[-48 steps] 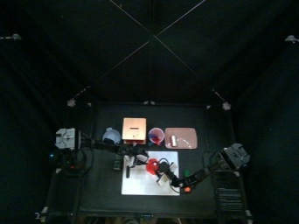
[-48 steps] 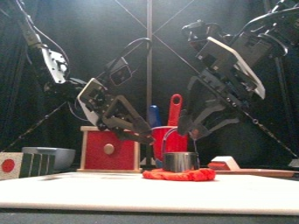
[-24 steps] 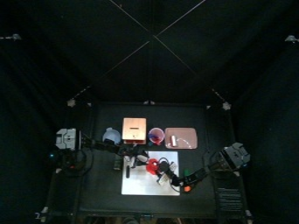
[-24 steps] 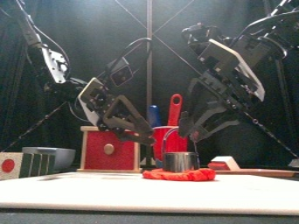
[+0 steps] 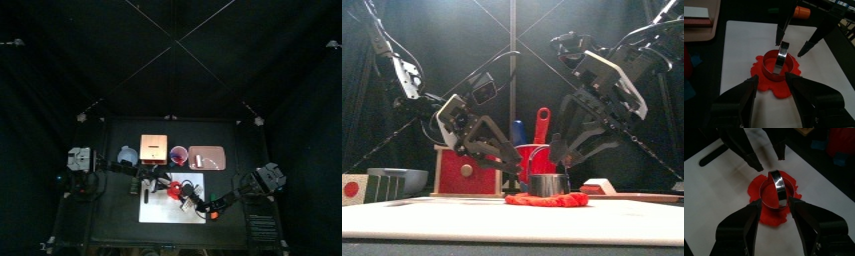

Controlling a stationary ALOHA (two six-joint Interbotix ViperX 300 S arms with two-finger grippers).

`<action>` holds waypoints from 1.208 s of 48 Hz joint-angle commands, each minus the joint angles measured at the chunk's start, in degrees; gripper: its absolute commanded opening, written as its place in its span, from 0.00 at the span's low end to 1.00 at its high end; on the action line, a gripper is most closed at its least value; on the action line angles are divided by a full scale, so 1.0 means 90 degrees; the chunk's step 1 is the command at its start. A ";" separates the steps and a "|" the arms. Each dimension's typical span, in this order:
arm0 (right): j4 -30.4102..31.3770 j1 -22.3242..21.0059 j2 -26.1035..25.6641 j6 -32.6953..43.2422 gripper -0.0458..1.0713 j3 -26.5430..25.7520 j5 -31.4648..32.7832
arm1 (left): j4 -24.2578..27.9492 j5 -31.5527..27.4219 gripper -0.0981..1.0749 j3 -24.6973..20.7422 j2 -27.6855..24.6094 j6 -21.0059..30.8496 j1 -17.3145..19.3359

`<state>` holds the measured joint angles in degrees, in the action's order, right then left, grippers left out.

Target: Remove excess

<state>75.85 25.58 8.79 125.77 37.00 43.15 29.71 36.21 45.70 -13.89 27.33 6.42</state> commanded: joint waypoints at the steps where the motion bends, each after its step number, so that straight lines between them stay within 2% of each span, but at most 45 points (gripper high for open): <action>1: 0.0049 -0.0059 -0.0244 -0.0020 0.78 -0.0029 0.0039 | -0.0049 -0.0049 0.79 -0.0117 0.0010 0.0000 -0.0059; 14: 0.0146 -0.0225 -0.0244 -0.0010 0.78 -0.0059 0.0029 | -0.0059 -0.0078 0.66 -0.0205 -0.0137 0.0010 -0.0166; 27: 0.0176 -0.0332 -0.0244 -0.0010 0.77 -0.0068 0.0000 | -0.0049 -0.0088 0.61 -0.0225 -0.0195 0.0010 -0.0322; 36: 0.0195 -0.0361 -0.0244 -0.0010 0.77 -0.0078 -0.0020 | -0.0127 -0.0146 0.54 -0.0225 -0.0234 0.0059 -0.0391; 51: 0.0225 -0.0381 -0.0205 -0.0010 0.77 -0.0107 -0.0068 | -0.0273 -0.0156 0.52 -0.0254 -0.0371 0.0049 -0.0430; 58: 0.0225 -0.0381 -0.0205 -0.0010 0.72 -0.0107 -0.0088 | -0.0332 -0.0156 0.52 -0.0273 -0.0439 0.0039 -0.0439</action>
<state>77.52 22.32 8.79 125.68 37.09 42.36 26.98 34.72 44.30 -18.46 27.69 2.64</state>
